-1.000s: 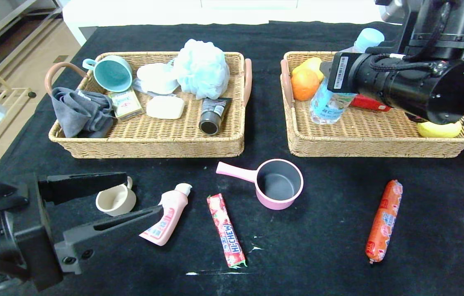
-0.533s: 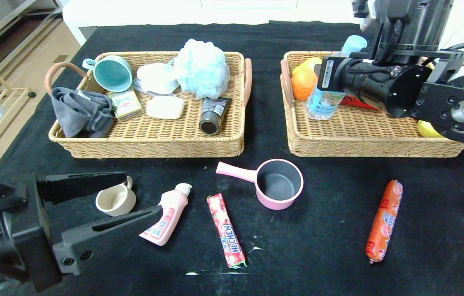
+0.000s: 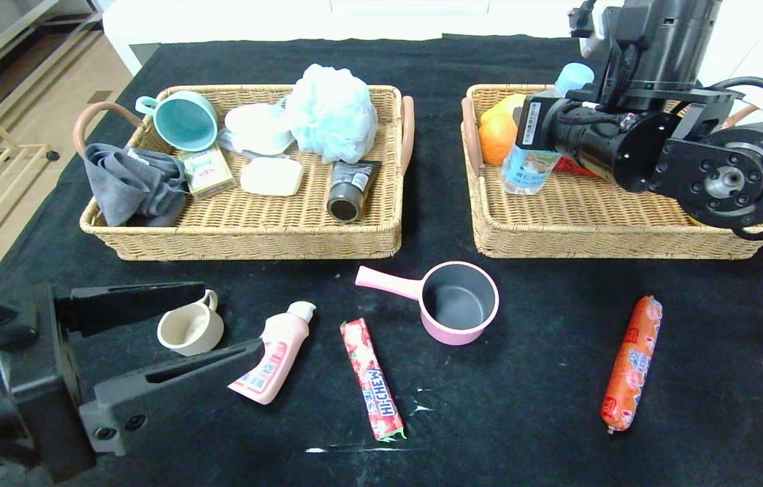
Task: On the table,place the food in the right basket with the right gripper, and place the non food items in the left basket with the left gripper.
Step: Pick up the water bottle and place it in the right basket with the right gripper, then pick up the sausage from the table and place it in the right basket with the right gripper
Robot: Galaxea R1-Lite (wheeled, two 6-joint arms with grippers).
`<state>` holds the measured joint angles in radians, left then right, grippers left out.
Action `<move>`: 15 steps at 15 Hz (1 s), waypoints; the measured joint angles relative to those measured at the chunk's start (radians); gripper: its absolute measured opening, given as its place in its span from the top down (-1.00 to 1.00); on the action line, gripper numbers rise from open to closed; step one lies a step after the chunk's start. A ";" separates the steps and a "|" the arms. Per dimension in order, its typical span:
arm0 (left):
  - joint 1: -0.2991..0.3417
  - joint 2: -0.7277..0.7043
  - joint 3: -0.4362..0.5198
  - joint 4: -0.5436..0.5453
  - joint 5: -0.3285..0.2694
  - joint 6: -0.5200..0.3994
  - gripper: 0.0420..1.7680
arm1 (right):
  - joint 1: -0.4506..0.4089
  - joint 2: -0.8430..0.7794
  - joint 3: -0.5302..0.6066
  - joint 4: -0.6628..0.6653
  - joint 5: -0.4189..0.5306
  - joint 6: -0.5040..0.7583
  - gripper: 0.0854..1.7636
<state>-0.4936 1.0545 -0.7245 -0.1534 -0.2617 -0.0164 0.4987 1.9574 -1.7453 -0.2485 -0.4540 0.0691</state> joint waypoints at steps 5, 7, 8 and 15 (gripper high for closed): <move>0.000 -0.006 0.001 0.000 -0.002 0.000 -0.94 | -0.002 0.003 0.003 -0.003 0.000 0.000 -0.46; 0.000 -0.006 0.001 0.000 -0.002 0.000 -0.94 | -0.003 0.003 0.006 -0.001 0.000 -0.001 -0.57; 0.000 -0.006 0.002 0.000 -0.002 0.000 -0.94 | -0.002 0.001 0.010 -0.001 0.000 -0.001 -0.61; 0.000 -0.006 0.007 -0.002 -0.002 0.009 -0.94 | 0.029 -0.110 0.166 0.007 0.003 0.000 -0.80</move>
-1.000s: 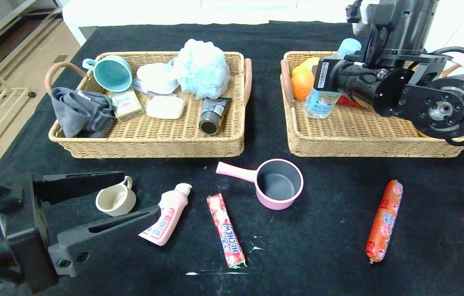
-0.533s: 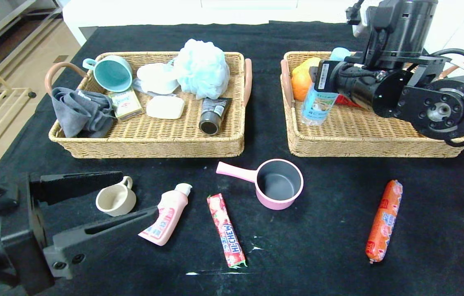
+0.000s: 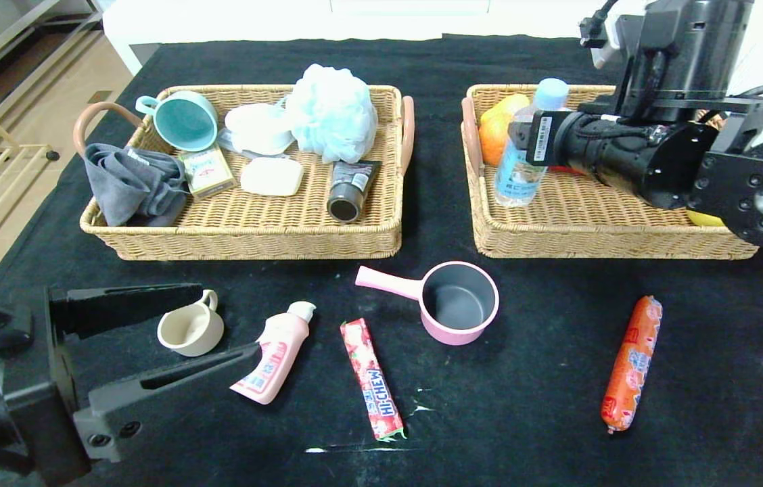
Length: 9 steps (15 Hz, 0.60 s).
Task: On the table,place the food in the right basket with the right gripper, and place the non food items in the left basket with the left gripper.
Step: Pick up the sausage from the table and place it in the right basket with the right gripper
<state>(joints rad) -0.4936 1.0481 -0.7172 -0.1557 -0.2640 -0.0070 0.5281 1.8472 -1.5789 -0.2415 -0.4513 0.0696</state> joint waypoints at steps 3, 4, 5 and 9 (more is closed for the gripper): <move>0.000 0.000 0.000 0.000 0.000 0.000 -0.94 | 0.036 -0.086 0.092 0.007 -0.002 0.001 -0.84; 0.000 0.000 0.000 0.000 0.001 0.001 -0.94 | 0.047 -0.113 0.122 0.008 -0.005 0.002 -0.86; 0.000 0.000 0.000 0.000 0.001 0.001 -0.94 | 0.055 -0.139 0.154 0.016 -0.007 0.003 -0.86; 0.000 0.000 -0.001 0.001 0.003 0.006 -0.94 | 0.067 -0.245 0.284 0.101 -0.051 0.062 -0.89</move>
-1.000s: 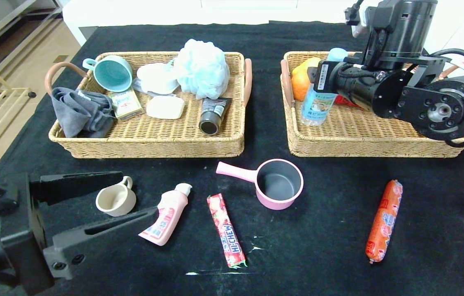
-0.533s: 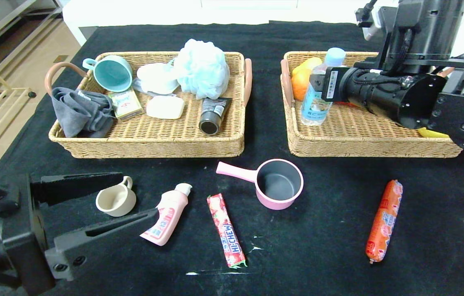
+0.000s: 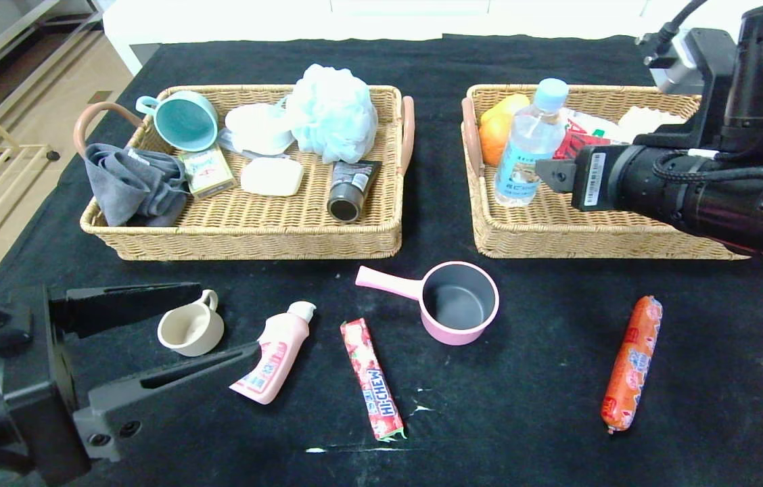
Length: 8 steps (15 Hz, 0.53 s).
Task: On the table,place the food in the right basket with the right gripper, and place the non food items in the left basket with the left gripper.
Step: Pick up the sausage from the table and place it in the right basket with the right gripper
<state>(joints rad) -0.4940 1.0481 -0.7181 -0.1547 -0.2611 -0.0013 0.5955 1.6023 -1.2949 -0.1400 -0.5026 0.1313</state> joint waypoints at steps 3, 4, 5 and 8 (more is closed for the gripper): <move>0.000 0.001 0.001 0.001 0.000 0.005 -0.94 | 0.002 -0.056 0.045 0.151 -0.037 0.107 -0.90; 0.000 0.001 0.001 0.001 0.000 0.006 -0.94 | 0.001 -0.075 0.050 0.225 -0.036 0.154 -0.91; 0.000 0.001 0.001 0.001 0.000 0.006 -0.94 | 0.001 -0.090 0.051 0.293 -0.036 0.195 -0.91; 0.000 0.003 0.002 0.001 0.000 0.006 -0.94 | -0.010 -0.125 0.049 0.438 -0.026 0.327 -0.92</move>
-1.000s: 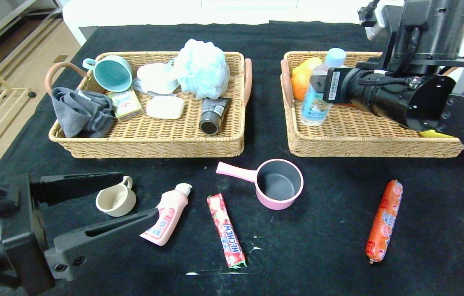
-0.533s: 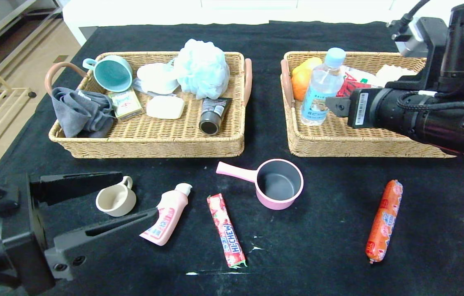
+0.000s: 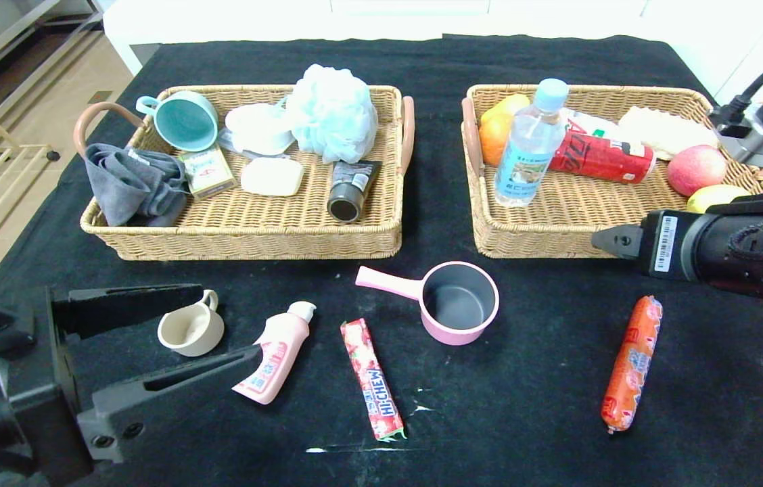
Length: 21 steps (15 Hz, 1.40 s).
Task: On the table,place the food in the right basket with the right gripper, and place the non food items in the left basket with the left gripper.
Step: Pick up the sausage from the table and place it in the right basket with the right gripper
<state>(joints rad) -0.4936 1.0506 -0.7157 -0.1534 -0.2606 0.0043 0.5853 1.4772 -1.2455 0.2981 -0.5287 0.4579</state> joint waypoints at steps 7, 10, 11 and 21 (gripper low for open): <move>0.000 0.004 0.004 0.000 0.001 0.002 -0.94 | -0.099 -0.034 -0.023 0.267 0.196 0.183 -0.92; 0.000 0.004 0.004 0.000 0.001 0.002 -0.94 | -0.166 -0.018 -0.064 0.364 0.292 0.257 -0.92; 0.000 0.004 0.004 0.000 0.001 0.002 -0.94 | -0.177 -0.009 -0.070 0.372 0.304 0.275 -0.92; 0.000 0.005 0.005 0.000 0.001 0.003 -0.94 | -0.207 0.096 -0.056 0.406 0.385 0.362 -0.93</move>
<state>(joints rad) -0.4936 1.0553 -0.7104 -0.1538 -0.2591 0.0077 0.3781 1.5730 -1.3013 0.7036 -0.1438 0.8196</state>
